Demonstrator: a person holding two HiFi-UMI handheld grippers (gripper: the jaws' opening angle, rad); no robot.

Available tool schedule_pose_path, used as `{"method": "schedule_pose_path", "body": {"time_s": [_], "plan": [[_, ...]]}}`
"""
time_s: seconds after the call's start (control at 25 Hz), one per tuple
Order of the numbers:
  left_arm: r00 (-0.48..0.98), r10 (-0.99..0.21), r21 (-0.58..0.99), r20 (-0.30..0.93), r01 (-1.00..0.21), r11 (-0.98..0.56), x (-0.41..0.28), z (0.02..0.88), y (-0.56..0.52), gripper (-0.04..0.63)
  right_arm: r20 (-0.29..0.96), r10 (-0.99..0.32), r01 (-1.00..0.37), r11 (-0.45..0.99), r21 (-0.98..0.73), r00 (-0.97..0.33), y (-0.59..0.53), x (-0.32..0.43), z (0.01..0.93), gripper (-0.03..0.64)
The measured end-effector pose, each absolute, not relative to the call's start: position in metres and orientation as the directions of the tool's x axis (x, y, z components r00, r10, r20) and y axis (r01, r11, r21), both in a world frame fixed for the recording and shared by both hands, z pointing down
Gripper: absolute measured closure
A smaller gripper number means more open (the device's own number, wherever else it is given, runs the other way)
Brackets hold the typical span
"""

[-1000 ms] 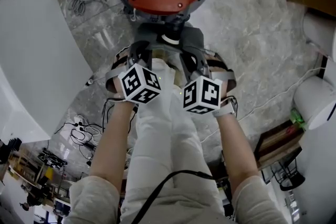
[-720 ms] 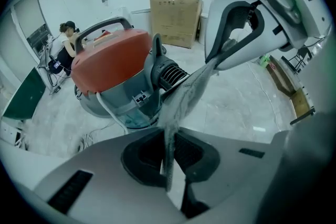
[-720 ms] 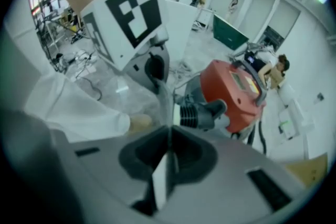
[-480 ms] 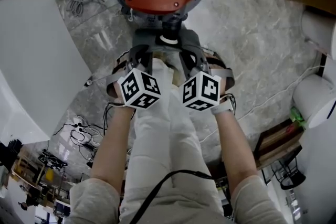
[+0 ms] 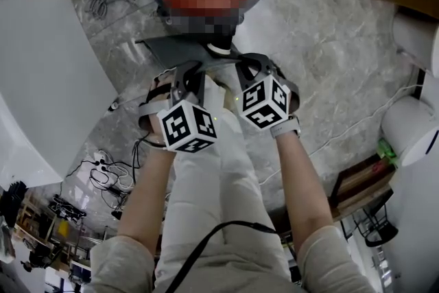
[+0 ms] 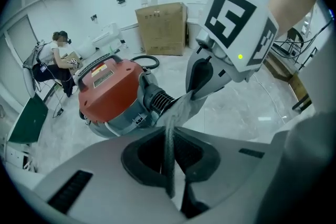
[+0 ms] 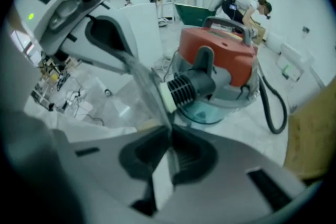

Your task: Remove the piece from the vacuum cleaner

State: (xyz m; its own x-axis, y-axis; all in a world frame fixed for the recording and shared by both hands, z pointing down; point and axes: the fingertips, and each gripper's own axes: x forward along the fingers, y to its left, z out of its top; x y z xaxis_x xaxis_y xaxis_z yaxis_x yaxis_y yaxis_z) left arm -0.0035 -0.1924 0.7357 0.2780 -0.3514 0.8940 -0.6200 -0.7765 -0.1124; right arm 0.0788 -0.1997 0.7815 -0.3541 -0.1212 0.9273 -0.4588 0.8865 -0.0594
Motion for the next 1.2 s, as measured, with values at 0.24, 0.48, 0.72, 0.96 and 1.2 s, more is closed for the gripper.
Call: {"method": "schedule_pose_path", "body": {"time_s": [0.24, 0.48, 0.72, 0.96, 1.2], "plan": [[0.243, -0.352, -0.121, 0.904, -0.645, -0.754, -0.015, 0.749, -0.190, 0.566, 0.930, -0.128, -0.416, 0.909, -0.029, -0.344, -0.198, 0.074, 0.767, 0.581], [0.195, -0.324, -0.110, 0.926, -0.683, -0.723, -0.028, 0.778, -0.189, 0.566, 0.931, -0.164, -0.332, 0.942, 0.050, -0.327, -0.195, 0.063, 0.751, 0.581], [0.208, -0.302, -0.079, 0.930, -0.689, -0.720, -0.028, 0.799, -0.188, 0.566, 0.918, -0.203, -0.276, 0.955, 0.109, -0.340, -0.194, 0.052, 0.736, 0.581], [0.350, -0.193, 0.197, 0.917, -0.816, -0.543, -0.020, 0.807, -0.184, 0.566, 0.920, -0.206, -0.230, 0.964, 0.132, -0.334, -0.193, 0.051, 0.735, 0.581], [0.340, -0.219, 0.144, 0.915, -0.780, -0.610, -0.018, 0.783, -0.176, 0.566, 0.923, -0.184, -0.296, 0.952, 0.081, -0.338, -0.193, 0.064, 0.748, 0.581]]}}
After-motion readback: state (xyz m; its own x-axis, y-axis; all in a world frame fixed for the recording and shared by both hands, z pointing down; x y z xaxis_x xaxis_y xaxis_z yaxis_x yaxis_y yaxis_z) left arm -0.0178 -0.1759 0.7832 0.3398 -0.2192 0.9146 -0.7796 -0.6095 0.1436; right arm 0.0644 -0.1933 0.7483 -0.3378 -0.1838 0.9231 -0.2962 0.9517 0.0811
